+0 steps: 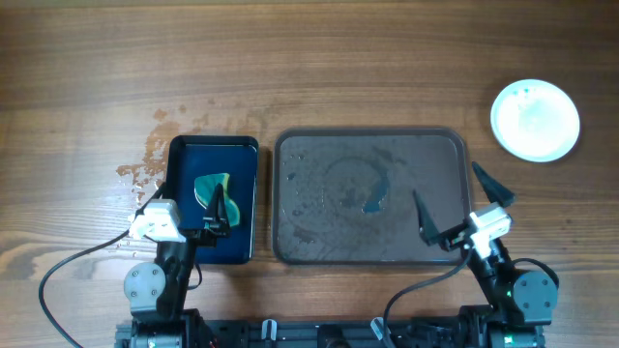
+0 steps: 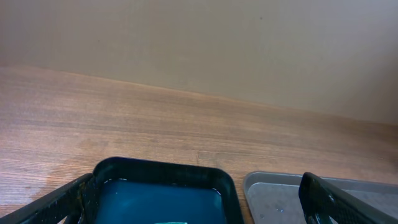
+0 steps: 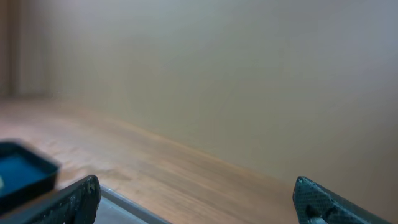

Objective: Clean dirty plates on tray and stack at the side

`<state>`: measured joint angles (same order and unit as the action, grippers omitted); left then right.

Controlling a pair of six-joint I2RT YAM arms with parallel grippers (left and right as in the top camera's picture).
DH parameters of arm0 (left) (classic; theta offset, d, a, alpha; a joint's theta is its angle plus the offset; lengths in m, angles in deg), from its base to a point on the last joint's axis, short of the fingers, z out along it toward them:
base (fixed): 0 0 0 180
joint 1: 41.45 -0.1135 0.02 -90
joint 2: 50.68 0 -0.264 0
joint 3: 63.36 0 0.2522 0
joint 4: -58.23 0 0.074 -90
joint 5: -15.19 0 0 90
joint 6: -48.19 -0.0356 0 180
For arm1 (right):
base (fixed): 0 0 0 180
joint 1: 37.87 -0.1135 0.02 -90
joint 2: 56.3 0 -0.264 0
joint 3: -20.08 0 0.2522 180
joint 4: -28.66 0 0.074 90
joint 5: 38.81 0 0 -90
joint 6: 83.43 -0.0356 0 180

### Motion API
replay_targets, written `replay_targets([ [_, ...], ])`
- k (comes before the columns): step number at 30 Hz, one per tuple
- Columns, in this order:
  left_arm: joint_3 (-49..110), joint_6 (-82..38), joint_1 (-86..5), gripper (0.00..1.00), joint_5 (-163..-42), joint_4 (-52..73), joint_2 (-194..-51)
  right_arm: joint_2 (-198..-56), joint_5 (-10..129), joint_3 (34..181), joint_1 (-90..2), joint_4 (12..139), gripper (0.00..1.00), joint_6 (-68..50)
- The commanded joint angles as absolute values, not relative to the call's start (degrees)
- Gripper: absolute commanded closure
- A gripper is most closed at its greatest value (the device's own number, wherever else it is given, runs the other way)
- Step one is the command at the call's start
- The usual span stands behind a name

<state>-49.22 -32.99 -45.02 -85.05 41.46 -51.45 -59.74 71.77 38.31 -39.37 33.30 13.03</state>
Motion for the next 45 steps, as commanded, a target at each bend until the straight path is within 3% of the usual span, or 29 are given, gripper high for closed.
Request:
replay_targets([
  [1,-49.26,-33.69,-45.44,0.0,-85.88,41.01,-50.95,-56.81,61.54,36.21,-39.06,31.59,0.0,6.67],
  [6,-49.26,-33.69,-45.44,0.0,-85.88,41.01,-50.95,-56.5,59.16,34.12,-38.91,31.33,0.0,5.29],
  [9,-49.26,-33.69,-45.44,0.0,-85.88,41.01,-50.95,-56.5,53.17,34.09,-38.91,32.86,0.0,-2.71],
  [16,-49.26,-33.69,-45.44,0.0,-85.88,41.01,-50.95,-56.5,55.14,34.09,-38.91,42.28,0.0,-0.96],
  [28,-49.26,-33.69,-45.44,0.0,-85.88,41.01,-50.95,-56.5,55.31,34.12,-38.91,42.33,0.0,9.6],
  [45,-49.26,-33.69,-45.44,0.0,-85.88,41.01,-50.95,-56.5,55.29,34.12,-38.91,42.28,0.0,7.89],
])
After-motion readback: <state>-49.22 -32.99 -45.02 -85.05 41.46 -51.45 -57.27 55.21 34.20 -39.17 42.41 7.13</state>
